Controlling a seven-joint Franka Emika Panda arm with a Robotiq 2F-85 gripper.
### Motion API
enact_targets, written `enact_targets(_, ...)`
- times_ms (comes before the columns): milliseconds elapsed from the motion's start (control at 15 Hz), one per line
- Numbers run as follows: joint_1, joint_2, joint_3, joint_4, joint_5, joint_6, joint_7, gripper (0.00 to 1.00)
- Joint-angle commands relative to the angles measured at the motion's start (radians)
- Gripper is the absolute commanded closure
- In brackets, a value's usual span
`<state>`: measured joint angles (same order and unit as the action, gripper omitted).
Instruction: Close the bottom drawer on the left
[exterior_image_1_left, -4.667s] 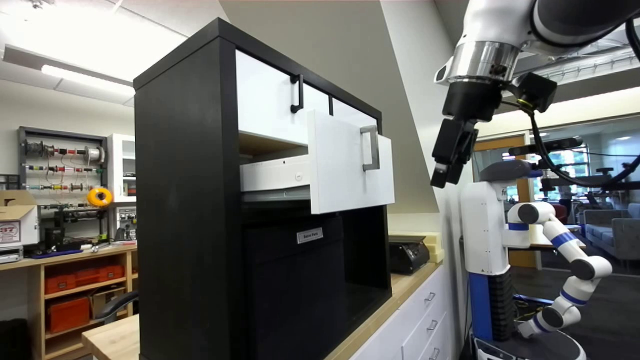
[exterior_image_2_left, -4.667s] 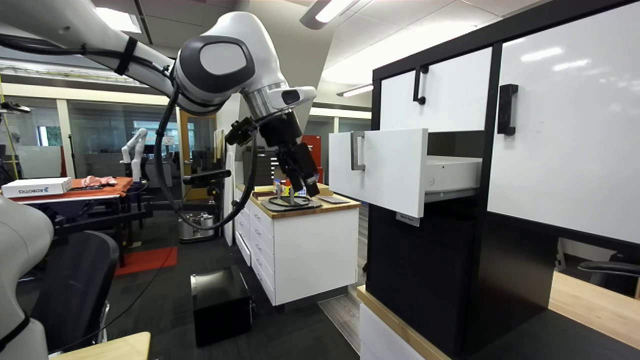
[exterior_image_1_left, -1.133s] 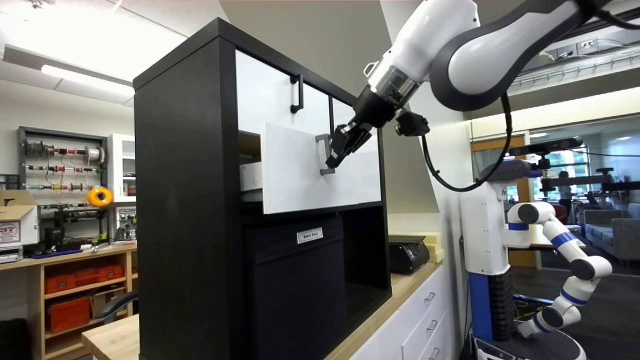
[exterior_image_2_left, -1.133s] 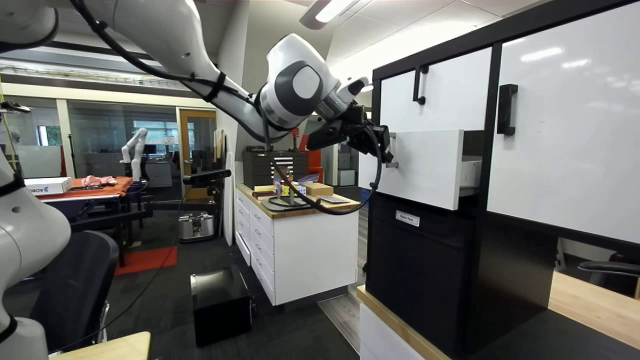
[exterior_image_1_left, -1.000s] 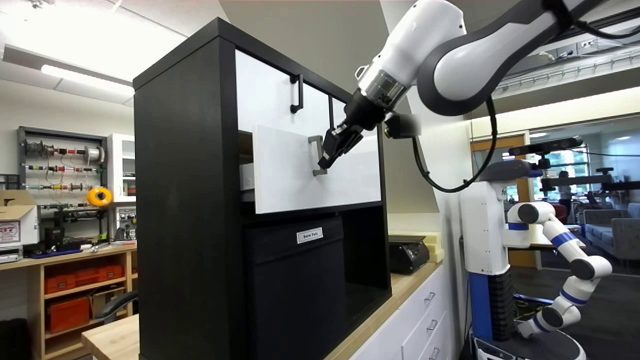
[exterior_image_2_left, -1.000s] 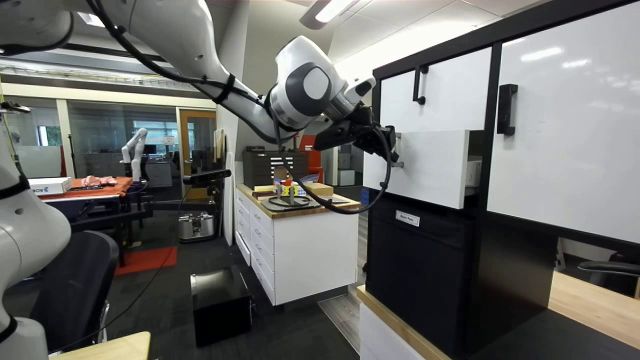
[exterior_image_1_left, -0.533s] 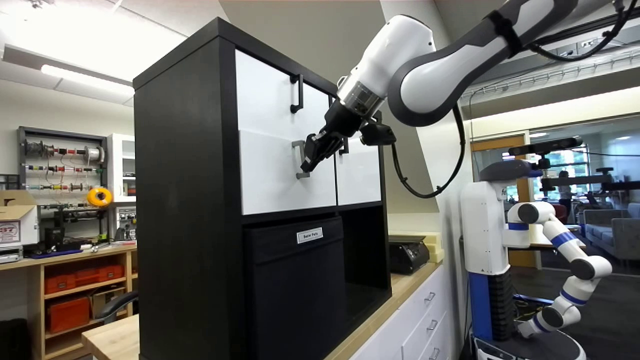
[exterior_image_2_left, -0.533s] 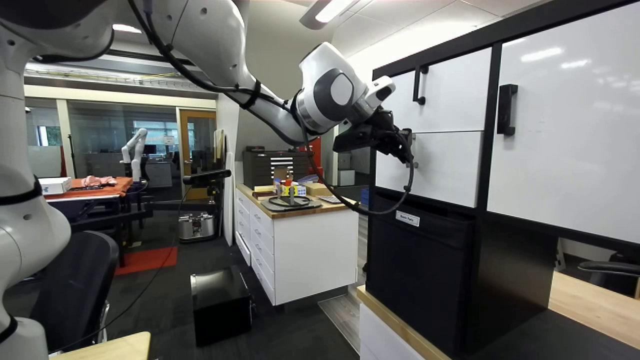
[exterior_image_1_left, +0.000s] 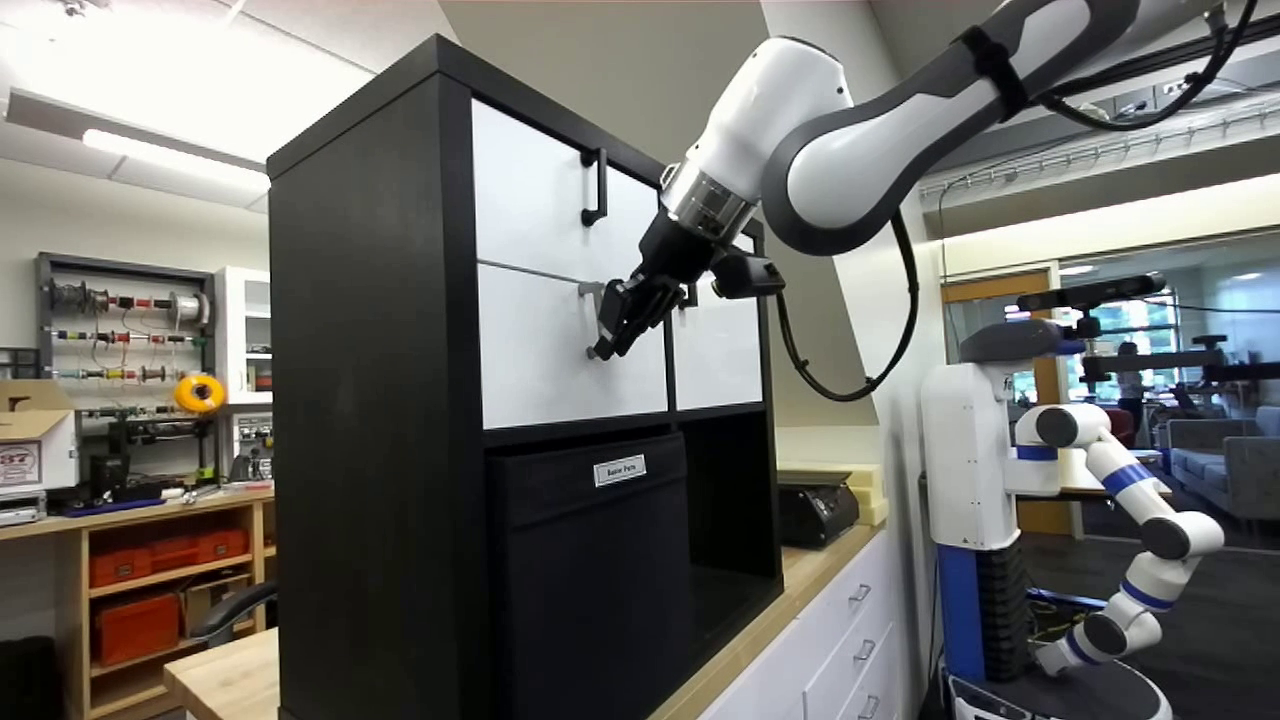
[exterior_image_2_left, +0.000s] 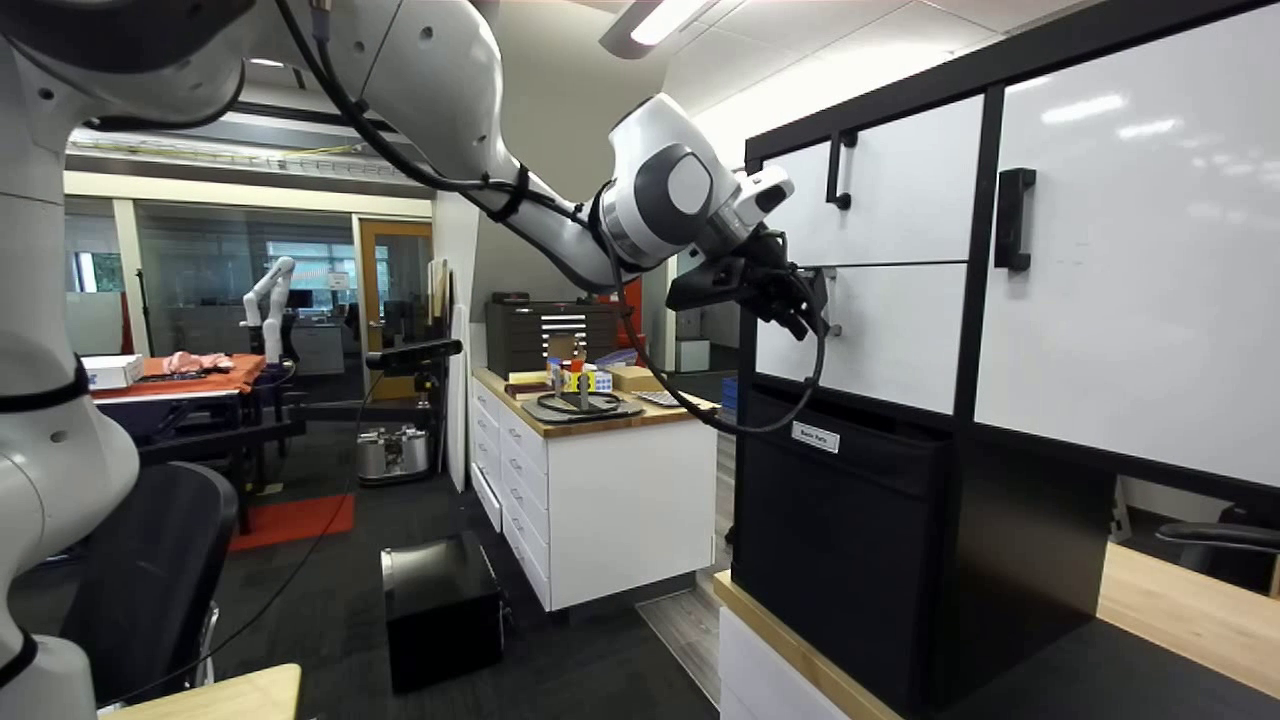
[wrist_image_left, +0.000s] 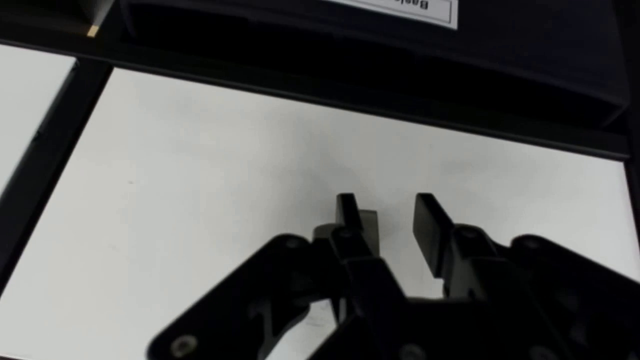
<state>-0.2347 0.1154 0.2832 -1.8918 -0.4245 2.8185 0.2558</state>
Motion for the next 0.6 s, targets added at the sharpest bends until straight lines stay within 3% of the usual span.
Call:
enact_targets(0,0.03,-0.044,0.005,-0.001,-0.027,-0.14,0.053,0.35)
enact_targets(200,0.047,-0.091,0.02,-0.019,-0.004,-0.247,0.04,0.15)
enact_targets(267,0.154,-0.11,-0.082,-0.023,0.022,-0.285,0.022,0.09)
enact_targets(333,0.168,-0.122,-0.088,-0.024,0.03,-0.322,0.02,0.04)
enact_targets(533,0.224,-0.157,-0.123,-0.031,0.041,-0.441,0.025,0.0)
